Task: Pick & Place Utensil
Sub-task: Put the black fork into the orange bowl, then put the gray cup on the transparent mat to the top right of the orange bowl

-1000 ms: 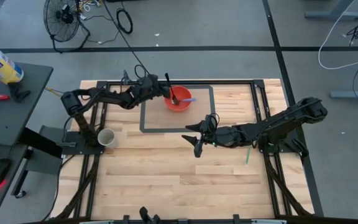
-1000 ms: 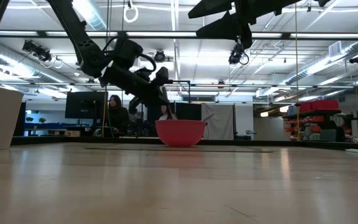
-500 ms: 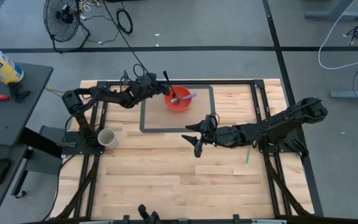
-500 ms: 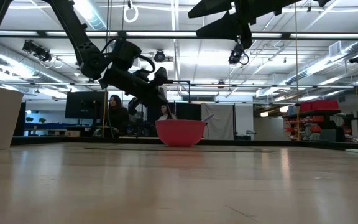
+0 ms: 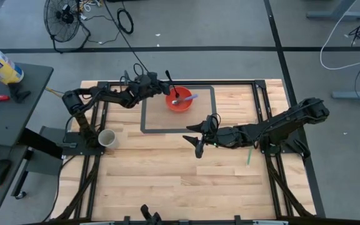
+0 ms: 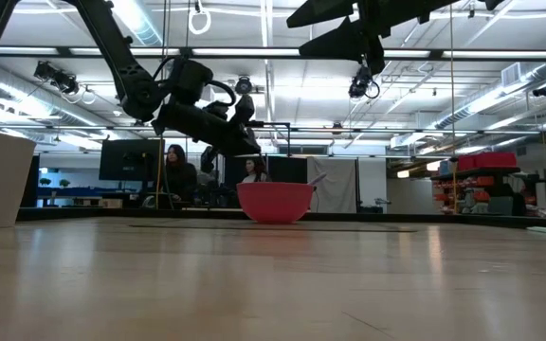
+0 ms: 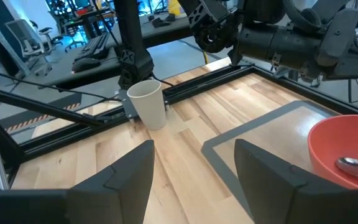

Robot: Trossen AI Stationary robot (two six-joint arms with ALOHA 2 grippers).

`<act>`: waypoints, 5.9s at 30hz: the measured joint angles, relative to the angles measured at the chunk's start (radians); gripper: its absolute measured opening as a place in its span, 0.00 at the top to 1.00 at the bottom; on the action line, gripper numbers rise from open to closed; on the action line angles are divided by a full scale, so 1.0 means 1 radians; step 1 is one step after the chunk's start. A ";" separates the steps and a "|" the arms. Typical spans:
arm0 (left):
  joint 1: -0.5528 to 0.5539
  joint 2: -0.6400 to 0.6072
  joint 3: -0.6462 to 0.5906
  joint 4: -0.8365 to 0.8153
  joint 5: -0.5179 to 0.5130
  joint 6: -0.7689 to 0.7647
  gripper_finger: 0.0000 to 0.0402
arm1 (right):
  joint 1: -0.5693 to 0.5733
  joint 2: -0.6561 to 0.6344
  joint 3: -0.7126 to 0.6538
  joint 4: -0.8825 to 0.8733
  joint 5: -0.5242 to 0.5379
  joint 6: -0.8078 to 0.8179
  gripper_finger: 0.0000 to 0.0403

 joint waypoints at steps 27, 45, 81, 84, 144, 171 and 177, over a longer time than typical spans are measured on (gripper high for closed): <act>-0.023 0.005 0.000 -0.096 0.044 0.011 0.98 | -0.002 0.000 0.000 -0.020 0.000 0.046 0.45; 0.046 0.012 -0.001 -0.096 0.050 -0.186 0.97 | 0.003 0.000 0.000 0.004 0.000 0.049 0.45; 0.003 0.095 0.001 -0.039 -0.016 -0.434 0.97 | 0.011 0.000 0.000 0.007 -0.003 0.075 0.45; -0.001 0.095 0.000 -0.044 -0.019 -0.434 0.97 | 0.011 0.000 0.000 0.006 -0.003 0.075 0.45; -0.123 -0.171 -0.216 -0.210 -0.027 -0.072 0.80 | 0.013 0.000 0.000 -0.039 -0.015 0.025 0.45; -0.773 -0.717 -0.027 -1.433 -0.307 0.015 0.99 | -0.012 -0.003 0.000 -0.115 0.025 -0.063 0.45; -0.870 -0.717 0.145 -1.826 -0.329 -0.043 0.96 | -0.021 -0.003 0.000 -0.118 0.002 -0.109 0.42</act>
